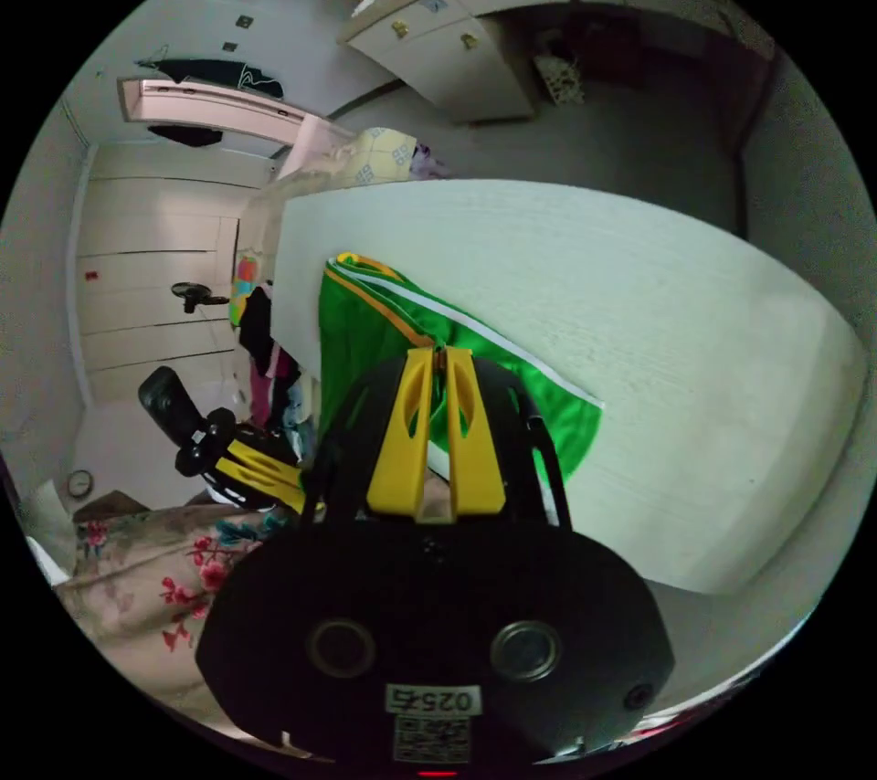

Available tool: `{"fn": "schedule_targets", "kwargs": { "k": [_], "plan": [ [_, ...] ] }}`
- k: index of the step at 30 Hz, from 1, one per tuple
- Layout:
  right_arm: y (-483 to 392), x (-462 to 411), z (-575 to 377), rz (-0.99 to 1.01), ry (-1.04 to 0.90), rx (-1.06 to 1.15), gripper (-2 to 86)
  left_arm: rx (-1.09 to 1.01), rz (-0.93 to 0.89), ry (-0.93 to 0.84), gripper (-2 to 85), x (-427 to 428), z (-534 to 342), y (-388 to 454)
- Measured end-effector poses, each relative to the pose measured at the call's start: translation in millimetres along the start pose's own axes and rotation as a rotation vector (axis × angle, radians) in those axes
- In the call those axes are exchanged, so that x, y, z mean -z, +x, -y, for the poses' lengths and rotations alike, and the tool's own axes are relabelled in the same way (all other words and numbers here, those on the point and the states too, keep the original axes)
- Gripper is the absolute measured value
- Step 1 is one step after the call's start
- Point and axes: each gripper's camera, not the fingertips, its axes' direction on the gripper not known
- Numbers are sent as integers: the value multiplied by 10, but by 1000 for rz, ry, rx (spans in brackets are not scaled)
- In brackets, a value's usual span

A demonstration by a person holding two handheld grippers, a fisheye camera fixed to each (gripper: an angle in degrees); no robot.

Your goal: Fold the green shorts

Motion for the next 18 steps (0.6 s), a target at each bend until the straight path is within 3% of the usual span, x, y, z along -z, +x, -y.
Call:
{"fn": "schedule_targets", "kwargs": {
  "k": [4, 9, 18],
  "plan": [
    [160, 100, -253, -111, 18, 16, 6, -33, 75, -76, -12, -464, 86, 116],
    [598, -103, -495, -86, 59, 0, 8, -19, 191, -187, -11, -1239, 143, 81],
    [798, -495, -613, -127, 46, 28, 23, -98, 342, -285, -9, -1851, 239, 332]
  ]
}}
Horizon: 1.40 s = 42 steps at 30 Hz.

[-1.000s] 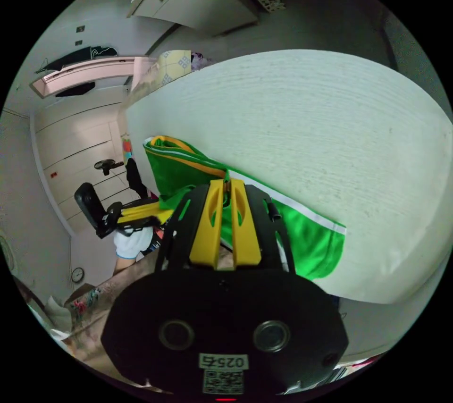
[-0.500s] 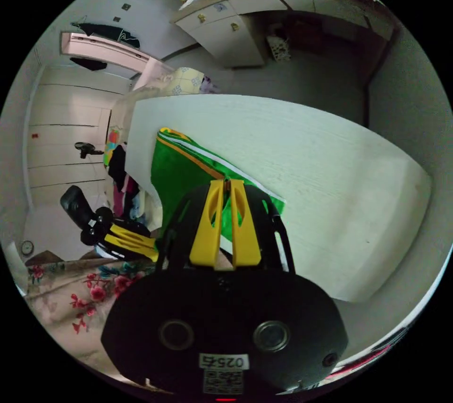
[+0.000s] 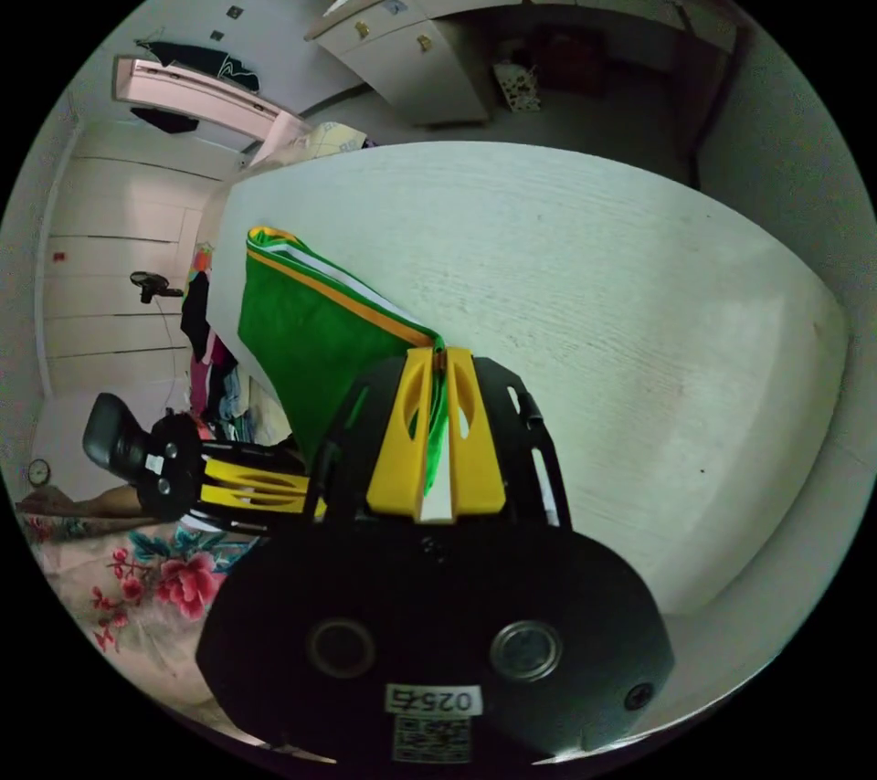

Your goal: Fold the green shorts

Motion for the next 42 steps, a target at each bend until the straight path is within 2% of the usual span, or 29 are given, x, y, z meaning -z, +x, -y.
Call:
{"fn": "schedule_targets", "kwargs": {
  "k": [5, 8, 12, 15, 17, 22, 24, 30, 33, 36, 40, 42],
  "plan": [
    [199, -159, -25, 7, 11, -92, 58, -63, 84, -119, 16, -242, 139, 26],
    [186, -71, -85, -50, 78, -159, 78, 28, 125, -70, 32, 65, -78, -176],
    [-486, -52, 8, 104, 145, -87, 108, 296, 313, 98, 56, 969, -847, -809],
    [-1234, -363, 254, 274, 149, -8, 113, 465, 317, 178, 80, 1433, -1448, -1450],
    [-1724, -645, 457, 339, 115, 18, 115, 500, 276, 182, 85, 1559, -1670, -1801],
    [-2934, -1481, 1042, 243, 22, 38, 124, 439, 240, 47, 89, 1488, -1679, -2353],
    [-3268, -1833, 1297, 121, -17, -12, 133, 378, 216, -41, 88, 1340, -1582, -2470],
    [-3404, -2430, 1658, -86, -116, -242, 101, 289, 137, -90, 58, 1213, -1492, -2600],
    [-3470, -2466, 1719, -186, -82, -346, 53, 283, 148, -121, 34, 1215, -1424, -2632],
    [-3704, -2576, 1785, -368, -111, -305, 21, 255, 170, -149, -5, 1213, -1381, -2631],
    [-3765, -2630, 1869, -330, -136, -325, -5, 298, 114, -94, -15, 1403, -1546, -2756],
    [-3807, -2576, 1878, -130, -92, -333, -8, 287, 96, 18, -16, 1787, -1799, -2771]
  ]
}}
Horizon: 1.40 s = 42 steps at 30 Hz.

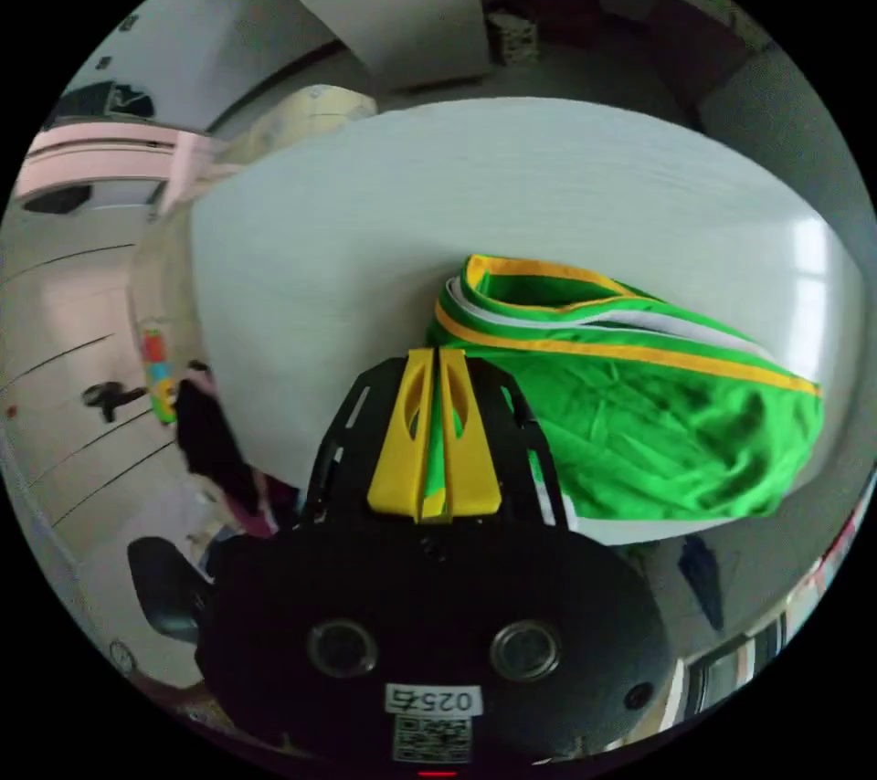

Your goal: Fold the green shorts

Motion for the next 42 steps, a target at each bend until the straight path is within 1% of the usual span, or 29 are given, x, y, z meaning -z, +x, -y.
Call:
{"fn": "schedule_targets", "kwargs": {
  "k": [1, 3, 4, 5, 6, 7, 8, 10, 12, 15, 17, 21, 23, 24, 26, 28, 30, 33, 34, 35, 36, 37, 38, 39, 40, 41, 42],
  "plan": [
    [-19, 4, 2, 55, -12, 9, -9, 8, -14, 26, -16, 120, -72, -44],
    [-124, 54, -24, 316, -69, 83, -9, 32, -108, 124, -15, 628, -355, -216],
    [-151, 90, -46, 390, -79, 112, -8, 36, -132, 143, -15, 751, -411, -247],
    [-181, 215, -116, 528, -78, 176, -8, 27, -179, 174, -15, 980, -491, -265],
    [-161, 399, -216, 619, -53, 226, -8, 3, -220, 210, -15, 1179, -534, -216],
    [-129, 512, -276, 644, -25, 246, -8, -16, -235, 225, -15, 1262, -538, -165],
    [-32, 761, -404, 652, 44, 281, -8, -63, -248, 249, -14, 1381, -515, -19],
    [172, 1124, -589, 591, 131, 325, -7, -138, -243, 263, -14, 1441, -404, 285],
    [514, 1460, -770, 390, 189, 352, -7, -224, -236, 250, -15, 1275, -155, 725],
    [1010, 1501, -823, 166, 200, 333, -7, -253, -198, 238, -15, 806, 194, 1174],
    [1272, 1376, -773, 109, 207, 324, -7, -226, -151, 203, -15, 479, 401, 1369],
    [1593, 988, -706, 42, 248, 372, -7, -212, 28, 103, -15, -147, 777, 1773],
    [1652, 913, -772, 21, 266, 370, -6, -196, 46, 50, -15, -296, 888, 1914],
    [1691, 951, -864, 25, 309, 368, -6, -191, 71, 34, -14, -349, 928, 2012],
    [1779, 1040, -995, 53, 365, 374, -4, -220, 105, 35, -11, -408, 954, 2168],
    [1919, 1066, -1029, 92, 374, 369, 1, -229, 120, 31, 1, -511, 989, 2263],
    [2194, 887, -881, 127, 302, 284, 12, -214, 123, -34, 26, -793, 1116, 2291],
    [2549, 643, -720, 131, 209, 133, 28, -196, 147, -128, 32, -1087, 1252, 2314],
    [2600, 657, -739, 138, 218, 111, 27, -199, 144, -126, 32, -1069, 1251, 2347],
    [2666, 776, -852, 174, 282, 91, 19, -228, 118, -101, 27, -956, 1209, 2452],
    [2671, 948, -1024, 228, 365, 121, 5, -286, 85, -60, 20, -776, 1117, 2593],
    [2654, 1025, -1109, 254, 397, 149, 2, -320, 78, -38, 15, -673, 1058, 2664],
    [2581, 1152, -1273, 300, 440, 235, -4, -360, 102, 13, 6, -468, 930, 2760],
    [2483, 1214, -1399, 319, 449, 322, -6, -347, 161, 74, -2, -284, 812, 2753],
    [2433, 1220, -1444, 316, 444, 356, -7, -321, 198, 103, -3, -209, 763, 2707],
    [2336, 1191, -1509, 300, 430, 421, -7, -243, 275, 138, -6, -111, 693, 2546],
    [2249, 1112, -1548, 282, 409, 486, -8, -165, 328, 126, -7, -94, 661, 2333]
  ]
}}
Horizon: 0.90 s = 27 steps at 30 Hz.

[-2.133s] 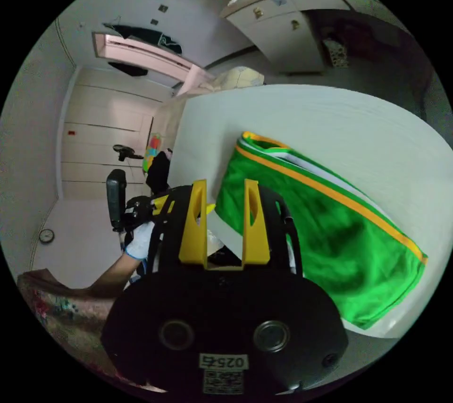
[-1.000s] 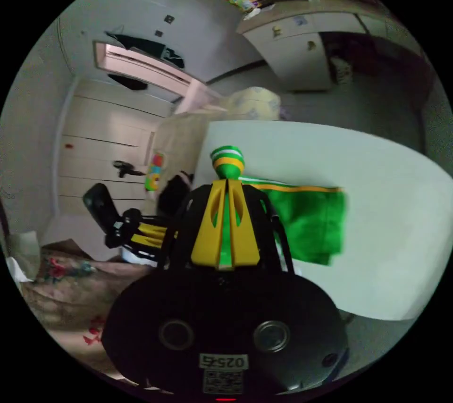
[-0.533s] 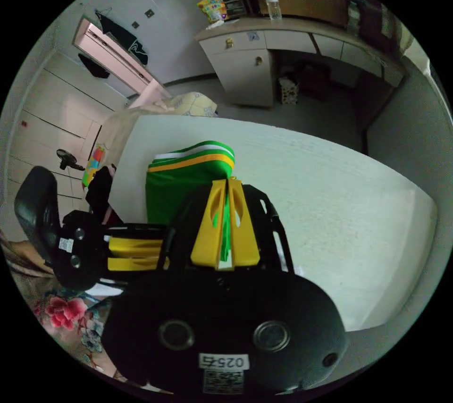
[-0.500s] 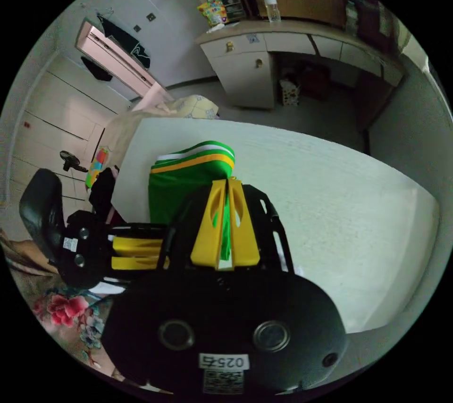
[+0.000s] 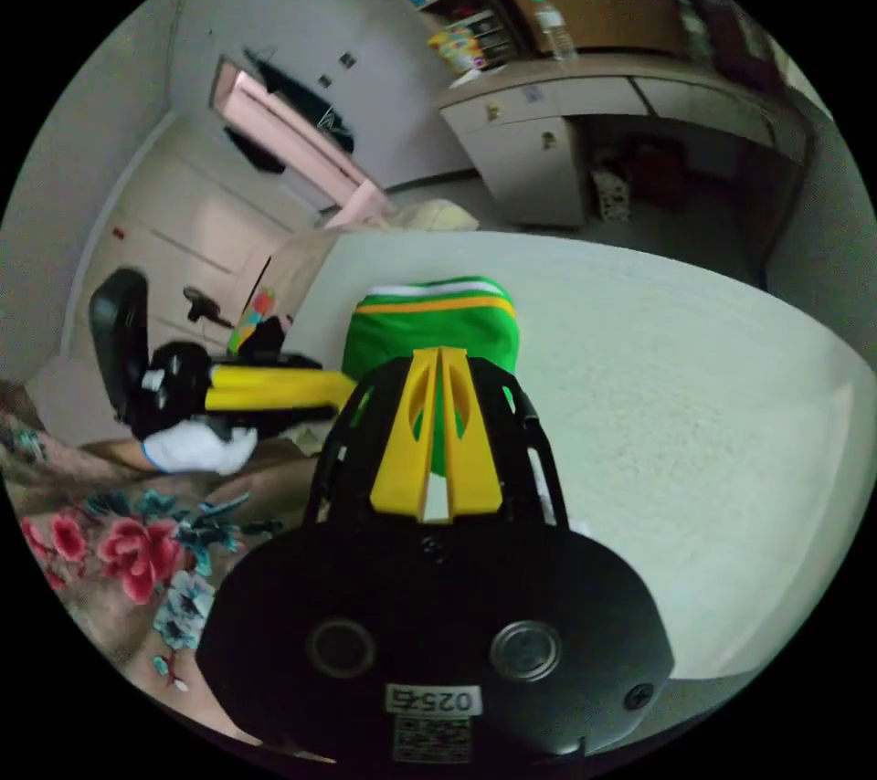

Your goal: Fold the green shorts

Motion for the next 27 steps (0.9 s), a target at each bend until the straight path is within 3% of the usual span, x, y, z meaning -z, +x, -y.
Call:
{"fn": "schedule_targets", "kwargs": {
  "k": [4, 6, 8, 10, 12, 16, 19, 22, 24, 27],
  "plan": [
    [-142, -385, -200, -88, -156, 199, -9, 158, -71, -163, -9, -432, -192, -473],
    [-73, -742, -468, -279, -293, 325, -10, 105, -4, -206, -9, -759, -343, -471],
    [52, -700, -596, -233, -200, 323, -10, 156, -53, -142, -10, -739, -408, -522],
    [181, -675, -512, -183, -246, 254, -10, 224, -112, -179, -10, -654, -389, -585],
    [204, -487, -302, -192, -262, 209, -10, 213, -21, -155, -10, -359, -424, -514],
    [-86, -102, 159, -112, -30, 302, -10, 192, 72, -151, -9, -116, -469, -428],
    [-418, -490, 722, 57, -91, 394, -10, 176, 25, -227, -9, -307, -465, -347],
    [-702, -1232, 1088, 74, -248, 443, -10, 145, 109, -253, -9, -426, -478, -196],
    [-725, -1898, 1208, -18, -427, 424, -10, 165, 156, -250, -9, -416, -459, -154],
    [-539, -2143, 1346, 30, -452, 336, -9, 182, 186, -265, -8, -328, -423, -148]
  ]
}}
